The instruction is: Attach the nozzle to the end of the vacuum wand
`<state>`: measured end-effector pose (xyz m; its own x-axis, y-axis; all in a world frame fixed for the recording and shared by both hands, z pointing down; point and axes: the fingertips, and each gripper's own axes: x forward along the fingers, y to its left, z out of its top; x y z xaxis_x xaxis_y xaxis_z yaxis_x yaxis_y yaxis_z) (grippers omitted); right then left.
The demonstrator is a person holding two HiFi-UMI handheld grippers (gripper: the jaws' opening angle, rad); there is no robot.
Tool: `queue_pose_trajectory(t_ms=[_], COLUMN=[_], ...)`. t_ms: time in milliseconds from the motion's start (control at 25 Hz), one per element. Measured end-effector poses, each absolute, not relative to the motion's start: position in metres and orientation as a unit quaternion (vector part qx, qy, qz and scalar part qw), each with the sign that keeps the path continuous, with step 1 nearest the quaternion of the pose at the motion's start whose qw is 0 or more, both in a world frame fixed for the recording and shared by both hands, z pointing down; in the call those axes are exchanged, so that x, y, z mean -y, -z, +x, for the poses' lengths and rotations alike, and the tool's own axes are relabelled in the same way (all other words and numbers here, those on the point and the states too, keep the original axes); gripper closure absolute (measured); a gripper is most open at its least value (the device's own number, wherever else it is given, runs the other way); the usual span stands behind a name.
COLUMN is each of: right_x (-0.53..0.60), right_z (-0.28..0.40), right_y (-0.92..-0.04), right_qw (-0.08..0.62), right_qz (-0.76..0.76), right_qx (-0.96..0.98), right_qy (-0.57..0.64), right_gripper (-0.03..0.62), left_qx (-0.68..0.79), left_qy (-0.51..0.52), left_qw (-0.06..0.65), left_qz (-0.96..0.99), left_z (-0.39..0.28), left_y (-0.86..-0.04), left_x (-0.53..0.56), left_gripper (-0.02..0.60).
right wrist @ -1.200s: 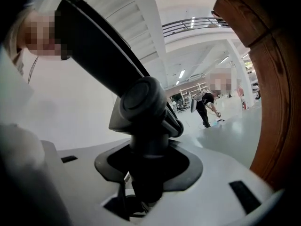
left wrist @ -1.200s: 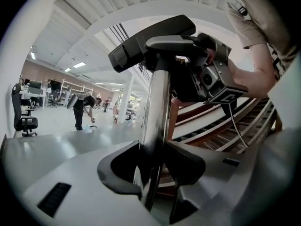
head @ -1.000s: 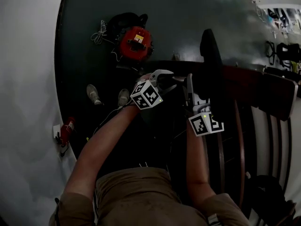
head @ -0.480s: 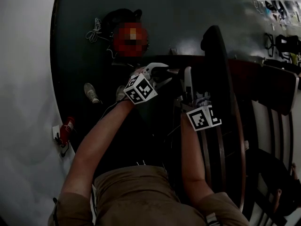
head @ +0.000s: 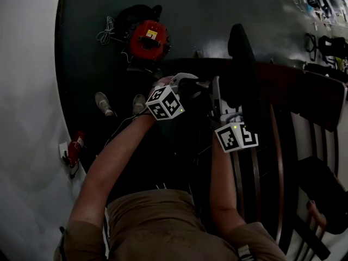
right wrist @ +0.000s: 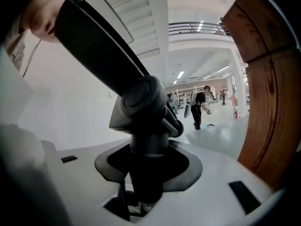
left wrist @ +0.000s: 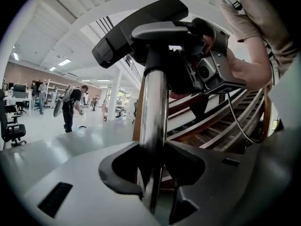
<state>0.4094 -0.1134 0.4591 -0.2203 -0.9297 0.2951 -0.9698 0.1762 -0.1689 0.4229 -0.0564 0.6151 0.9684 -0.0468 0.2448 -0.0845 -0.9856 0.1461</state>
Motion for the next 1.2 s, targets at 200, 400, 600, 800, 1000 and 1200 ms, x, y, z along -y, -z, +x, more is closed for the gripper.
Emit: queue_pose_trajectory(t_ms=[200, 400, 600, 800, 1000, 1200], right_x=[0.11, 0.113, 0.115, 0.108, 0.086, 0.102], right_z=[0.412, 0.406, 0.386, 0.399, 0.407, 0.381], right_y=[-0.46, -0.457, -0.463, -0.462, -0.461, -0.457], right_qw=[0.032, 0.024, 0.093, 0.022, -0.051, 0.021], right_qz=[0.621, 0.571, 0.522, 0.589, 0.624, 0.598], right_qx=[0.765, 0.804, 0.829, 0.792, 0.77, 0.794], right_qy=[-0.168, -0.163, -0.176, -0.158, -0.12, -0.107], right_gripper=[0.425, 0.425, 0.424, 0.425, 0.425, 0.425], left_qx=[0.038, 0.031, 0.013, 0.019, 0.016, 0.006], left_qy=[-0.103, -0.104, -0.115, -0.105, -0.095, -0.108], left_qw=[0.083, 0.075, 0.062, 0.073, 0.074, 0.059], left_qz=[0.99, 0.991, 0.991, 0.992, 0.993, 0.992], left_z=[0.423, 0.422, 0.416, 0.411, 0.408, 0.402], left_y=[-0.617, -0.615, -0.611, -0.612, -0.611, -0.613], left_x=[0.054, 0.057, 0.051, 0.049, 0.043, 0.046], left_gripper=[0.427, 0.428, 0.434, 0.433, 0.431, 0.434])
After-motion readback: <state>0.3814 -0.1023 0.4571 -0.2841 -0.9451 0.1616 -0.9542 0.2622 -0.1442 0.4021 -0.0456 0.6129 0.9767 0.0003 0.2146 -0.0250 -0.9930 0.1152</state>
